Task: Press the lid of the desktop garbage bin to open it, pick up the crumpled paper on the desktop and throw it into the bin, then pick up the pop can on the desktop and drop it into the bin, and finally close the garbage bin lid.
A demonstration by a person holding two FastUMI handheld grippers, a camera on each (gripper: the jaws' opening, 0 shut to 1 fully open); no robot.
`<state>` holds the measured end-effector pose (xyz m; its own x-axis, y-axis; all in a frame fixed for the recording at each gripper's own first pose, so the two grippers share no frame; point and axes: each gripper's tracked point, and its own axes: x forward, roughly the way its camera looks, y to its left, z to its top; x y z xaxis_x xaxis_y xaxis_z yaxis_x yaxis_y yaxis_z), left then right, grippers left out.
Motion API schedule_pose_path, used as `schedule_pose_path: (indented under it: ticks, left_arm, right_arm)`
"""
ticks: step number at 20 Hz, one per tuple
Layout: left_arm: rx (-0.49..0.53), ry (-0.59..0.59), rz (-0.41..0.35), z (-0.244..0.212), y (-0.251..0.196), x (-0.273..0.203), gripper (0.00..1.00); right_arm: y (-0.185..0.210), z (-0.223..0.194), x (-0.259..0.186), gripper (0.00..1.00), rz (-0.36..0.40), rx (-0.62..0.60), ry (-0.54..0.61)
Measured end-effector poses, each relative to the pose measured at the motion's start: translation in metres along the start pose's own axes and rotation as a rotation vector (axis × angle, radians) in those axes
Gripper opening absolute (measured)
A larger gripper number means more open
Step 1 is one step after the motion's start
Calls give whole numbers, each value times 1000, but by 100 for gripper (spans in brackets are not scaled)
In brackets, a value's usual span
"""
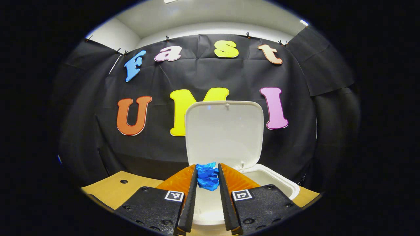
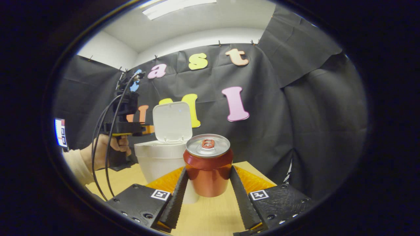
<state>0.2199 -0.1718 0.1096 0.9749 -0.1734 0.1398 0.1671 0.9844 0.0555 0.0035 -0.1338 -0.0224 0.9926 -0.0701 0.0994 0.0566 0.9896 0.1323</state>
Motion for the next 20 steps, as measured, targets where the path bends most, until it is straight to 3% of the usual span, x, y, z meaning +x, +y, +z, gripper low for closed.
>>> schedule_pose_path:
  ticks: [3, 6, 10, 15, 17, 19, 20]
  left_arm:
    - [-9, 29, -29, -12, -23, 22, 35]
    - [71, 33, -50, -14, -38, 31, 40]
    - [61, 51, -84, -17, -57, 25, 39]
    - [78, 84, -60, -24, -66, 20, 39]
    - [61, 86, -106, -25, -79, 16, 42]
    - [46, 130, -159, -37, -89, 10, 51]
    - [38, 130, -163, -37, -90, 7, 63]
  right_arm:
    - [3, -7, 5, 72, 3, -8, 19]
    - [7, -9, 4, 72, 10, -20, 22]
    - [10, -9, 3, 72, 22, -28, 9]
    - [7, -7, 3, 73, -20, -67, 1]
    - [1, -5, 4, 72, -38, -67, -1]
    - [-4, -4, 4, 72, -51, -54, -2]
    - [-5, -7, 5, 72, -51, -48, 2]
